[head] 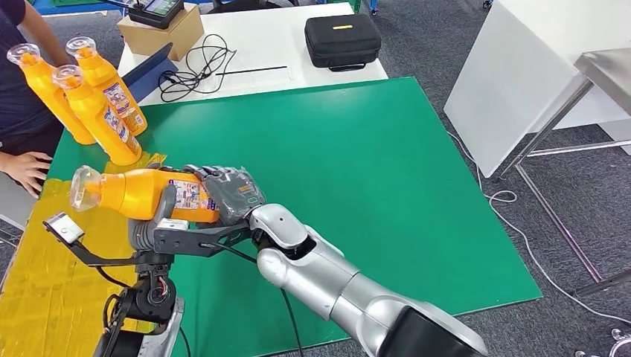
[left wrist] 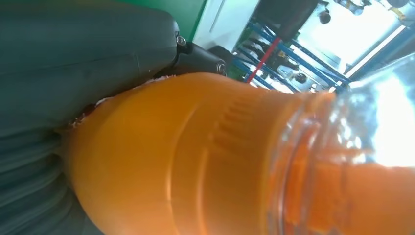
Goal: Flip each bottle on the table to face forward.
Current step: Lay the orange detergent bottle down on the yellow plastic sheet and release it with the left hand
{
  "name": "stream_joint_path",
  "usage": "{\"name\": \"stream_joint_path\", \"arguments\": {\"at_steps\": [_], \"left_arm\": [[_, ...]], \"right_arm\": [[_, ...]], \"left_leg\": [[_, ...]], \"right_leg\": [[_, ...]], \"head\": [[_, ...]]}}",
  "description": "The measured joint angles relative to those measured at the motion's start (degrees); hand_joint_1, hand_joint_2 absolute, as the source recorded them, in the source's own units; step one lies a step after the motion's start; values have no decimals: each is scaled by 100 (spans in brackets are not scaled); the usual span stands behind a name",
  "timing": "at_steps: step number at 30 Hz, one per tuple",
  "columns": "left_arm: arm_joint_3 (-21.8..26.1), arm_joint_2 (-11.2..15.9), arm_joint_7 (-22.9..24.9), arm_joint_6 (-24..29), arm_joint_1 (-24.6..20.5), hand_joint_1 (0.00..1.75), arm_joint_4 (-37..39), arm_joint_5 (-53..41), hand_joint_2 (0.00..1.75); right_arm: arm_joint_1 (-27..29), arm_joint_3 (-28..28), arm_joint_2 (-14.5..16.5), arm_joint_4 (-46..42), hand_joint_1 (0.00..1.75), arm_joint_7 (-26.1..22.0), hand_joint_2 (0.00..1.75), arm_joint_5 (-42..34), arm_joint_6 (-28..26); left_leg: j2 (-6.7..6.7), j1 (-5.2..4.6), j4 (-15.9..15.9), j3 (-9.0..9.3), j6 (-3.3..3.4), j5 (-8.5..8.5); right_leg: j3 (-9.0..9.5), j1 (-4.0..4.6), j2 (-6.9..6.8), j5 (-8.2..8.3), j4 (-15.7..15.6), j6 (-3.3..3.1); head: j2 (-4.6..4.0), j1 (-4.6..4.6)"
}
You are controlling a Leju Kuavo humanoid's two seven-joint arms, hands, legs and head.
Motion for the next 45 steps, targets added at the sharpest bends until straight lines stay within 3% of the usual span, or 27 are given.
{"name": "stream_joint_path", "arguments": {"at_steps": [1,7,13,16,24,32,35,42,45], "left_arm": [[20,7,-8,5,26,175,-35,-36,175],[129,63,-110,70,53,175,-246,-598,175],[481,226,-175,-32,84,175,-243,-1024,175],[622,308,-269,-27,82,175,-140,-1150,175],[888,664,-673,384,17,175,178,-1745,175],[922,751,-711,454,-35,175,319,-1842,175],[918,797,-986,1041,-66,175,362,-2616,175],[837,1068,-1463,3320,-421,175,1010,-6007,175],[824,1192,-1515,3846,-473,175,1457,-7342,175]], "right_arm": [[26,-74,0,-1,0,-89,0,-47,118],[149,-706,-43,33,0,-445,0,-379,140],[496,-1770,-447,-223,0,-1260,0,-793,-91],[649,-2079,-610,-501,0,-1423,0,-928,-48],[913,-2317,-949,-1316,0,-1540,0,-1208,149],[965,-2327,-1058,-1547,0,-1540,0,-1227,167],[975,-2327,-1080,-1582,0,-1541,0,-1325,163],[1053,-2325,-1158,-1820,0,-1566,0,-1666,173],[1021,-2305,-1125,-1853,0,-1677,0,-1848,312]], "left_leg": [[-1,0,0,0,0,0],[-7,-1,0,1,1,1],[-14,-3,1,0,2,2],[-14,-3,1,0,2,1],[-3,0,1,1,0,1],[-4,0,1,0,1,2],[-4,0,1,0,1,2],[-6,1,0,0,1,2],[5,1,-1,2,0,2]], "right_leg": [[0,0,0,0,0,0],[2,-1,-2,0,-1,0],[5,-4,-6,1,-1,1],[4,-3,-6,0,0,1],[0,2,-3,0,0,0],[2,0,-3,1,1,0],[1,-1,-3,1,0,0],[3,0,-3,0,2,0],[4,0,8,1,5,0]], "head": [[0,0],[0,0],[0,1],[0,1],[0,0],[0,1],[0,2],[0,1],[0,1]]}}
